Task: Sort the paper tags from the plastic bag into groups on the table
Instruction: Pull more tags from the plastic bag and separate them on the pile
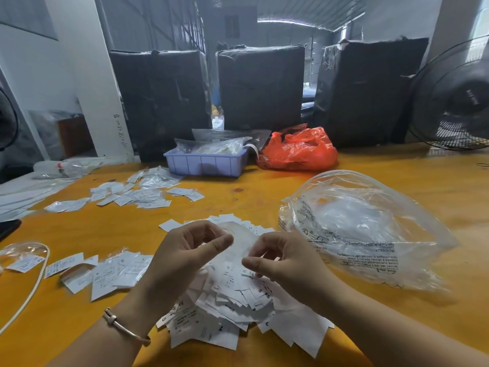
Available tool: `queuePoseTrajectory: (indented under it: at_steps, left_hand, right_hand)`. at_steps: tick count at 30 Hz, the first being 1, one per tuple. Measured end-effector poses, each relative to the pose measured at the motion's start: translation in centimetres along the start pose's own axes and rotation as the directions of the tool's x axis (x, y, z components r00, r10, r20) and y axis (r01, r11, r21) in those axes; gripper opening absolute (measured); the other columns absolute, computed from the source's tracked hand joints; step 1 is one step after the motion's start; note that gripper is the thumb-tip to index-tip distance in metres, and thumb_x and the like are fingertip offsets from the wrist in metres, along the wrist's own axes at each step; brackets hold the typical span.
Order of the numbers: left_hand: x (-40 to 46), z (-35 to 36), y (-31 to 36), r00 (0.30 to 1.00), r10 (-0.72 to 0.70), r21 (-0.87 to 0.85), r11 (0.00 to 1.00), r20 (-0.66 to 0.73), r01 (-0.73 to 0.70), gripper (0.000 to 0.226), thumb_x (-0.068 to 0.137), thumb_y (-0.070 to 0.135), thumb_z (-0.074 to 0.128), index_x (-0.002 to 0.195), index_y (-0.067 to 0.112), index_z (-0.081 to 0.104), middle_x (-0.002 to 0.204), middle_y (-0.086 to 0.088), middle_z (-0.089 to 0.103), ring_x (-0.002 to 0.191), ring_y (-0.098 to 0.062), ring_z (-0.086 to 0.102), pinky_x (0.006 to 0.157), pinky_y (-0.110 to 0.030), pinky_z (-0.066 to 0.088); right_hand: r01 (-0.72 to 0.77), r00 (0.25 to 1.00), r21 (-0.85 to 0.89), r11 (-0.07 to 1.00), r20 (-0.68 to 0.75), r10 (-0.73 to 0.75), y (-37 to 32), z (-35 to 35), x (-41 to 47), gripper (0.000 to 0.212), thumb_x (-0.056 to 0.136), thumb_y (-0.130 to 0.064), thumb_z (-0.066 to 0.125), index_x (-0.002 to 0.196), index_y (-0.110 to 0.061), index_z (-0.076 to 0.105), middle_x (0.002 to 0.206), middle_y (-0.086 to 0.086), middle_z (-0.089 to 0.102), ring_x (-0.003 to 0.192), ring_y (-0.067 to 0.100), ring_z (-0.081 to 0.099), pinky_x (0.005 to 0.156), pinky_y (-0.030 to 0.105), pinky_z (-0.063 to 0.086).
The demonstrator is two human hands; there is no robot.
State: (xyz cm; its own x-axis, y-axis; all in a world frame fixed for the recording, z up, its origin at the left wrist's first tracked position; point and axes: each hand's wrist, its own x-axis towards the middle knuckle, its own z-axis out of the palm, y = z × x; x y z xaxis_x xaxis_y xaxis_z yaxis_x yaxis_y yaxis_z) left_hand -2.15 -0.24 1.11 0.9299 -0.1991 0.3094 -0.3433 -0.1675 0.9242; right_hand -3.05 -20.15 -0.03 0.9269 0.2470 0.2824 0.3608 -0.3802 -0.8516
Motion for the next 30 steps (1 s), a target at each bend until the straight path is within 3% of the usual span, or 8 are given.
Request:
queuePoseTrajectory:
  at_steps: [4,8,12,16,19,23,27,30]
  left_hand:
    - [0.0,0.0,-0.1,1.000,-0.007,0.018,1.000,-0.007,0.007,0.031,0.070,0.045,0.080,0.073,0.016,0.070,0.077,-0.011,0.068,0.071,-0.011,0.059,0.067,-0.019,0.050]
    - [0.0,0.0,0.0,1.000,-0.006,0.030,1.000,0.000,0.006,0.020,0.069,0.036,0.080,0.068,0.020,0.068,0.069,-0.002,0.065,0.067,-0.009,0.059,0.064,-0.017,0.049]
    - [0.0,0.1,0.2,1.000,0.013,-0.012,1.000,0.002,-0.013,0.015,0.070,0.026,0.081,0.075,0.015,0.072,0.077,-0.005,0.074,0.074,-0.014,0.069,0.065,-0.016,0.051]
    - [0.0,-0.1,-0.1,0.996,0.017,-0.009,1.000,-0.092,-0.018,0.018,0.068,0.025,0.079,0.083,0.015,0.076,0.082,-0.007,0.077,0.081,-0.018,0.073,0.071,-0.018,0.055]
    - [0.2,-0.3,-0.6,0.991,0.021,0.102,0.995,-0.136,-0.007,0.010,0.081,0.010,0.077,0.087,0.017,0.077,0.085,-0.001,0.077,0.083,-0.013,0.072,0.076,-0.020,0.057]
    - [0.3,-0.4,-0.8,0.988,0.062,0.205,0.978,-0.142,-0.032,0.010,0.084,0.009,0.075,0.083,0.019,0.077,0.083,0.003,0.075,0.079,-0.011,0.069,0.071,-0.020,0.056]
    - [0.4,-0.4,-1.1,0.986,0.111,0.252,0.965,-0.128,-0.076,0.010,0.083,0.013,0.076,0.078,0.020,0.073,0.079,0.002,0.072,0.074,-0.014,0.067,0.065,-0.021,0.054]
    - [0.4,-0.4,-1.3,0.982,0.156,0.329,0.937,-0.106,-0.114,0.011,0.084,0.016,0.077,0.078,0.023,0.070,0.082,0.009,0.071,0.081,-0.009,0.067,0.070,-0.023,0.055]
  right_hand:
    - [-0.003,1.000,-0.031,1.000,-0.001,0.003,0.0,0.0,0.0,0.010,0.083,-0.022,0.074,0.076,-0.017,0.069,0.067,-0.002,0.068,0.063,0.014,0.063,0.059,0.027,0.049]
    - [0.026,0.999,-0.073,0.997,-0.023,-0.028,0.0,0.0,0.0,0.010,0.085,-0.027,0.072,0.082,-0.018,0.068,0.077,-0.001,0.069,0.069,0.018,0.066,0.063,0.036,0.054]
    - [0.077,0.995,-0.149,0.986,-0.052,-0.086,0.1,0.1,0.0,0.006,0.087,-0.030,0.069,0.087,-0.024,0.068,0.083,-0.007,0.068,0.070,0.011,0.064,0.065,0.033,0.054]
    - [0.039,0.992,-0.313,0.949,-0.104,-0.074,0.6,-0.4,0.2,0.010,0.085,-0.031,0.070,0.093,-0.028,0.067,0.088,-0.013,0.065,0.079,0.005,0.059,0.071,0.030,0.053]
    - [0.037,0.998,-0.453,0.891,-0.036,-0.060,0.8,-0.8,0.3,0.025,0.083,-0.039,0.070,0.106,-0.032,0.065,0.103,-0.017,0.058,0.094,0.002,0.050,0.082,0.026,0.045]
    - [0.027,0.998,-0.530,0.848,0.066,0.009,1.1,-0.7,0.5,0.046,0.077,-0.051,0.070,0.119,-0.031,0.062,0.112,-0.013,0.050,0.109,0.007,0.041,0.092,0.030,0.041]
    - [0.023,0.993,-0.563,0.826,0.108,0.046,1.2,-1.0,0.6,0.044,0.076,-0.056,0.069,0.112,-0.032,0.065,0.111,-0.011,0.051,0.109,0.009,0.042,0.094,0.034,0.041]
    - [0.018,0.991,-0.532,0.847,0.124,0.057,1.3,-1.0,0.7,0.037,0.077,-0.053,0.072,0.107,-0.032,0.064,0.110,-0.012,0.052,0.107,0.008,0.043,0.091,0.031,0.041]
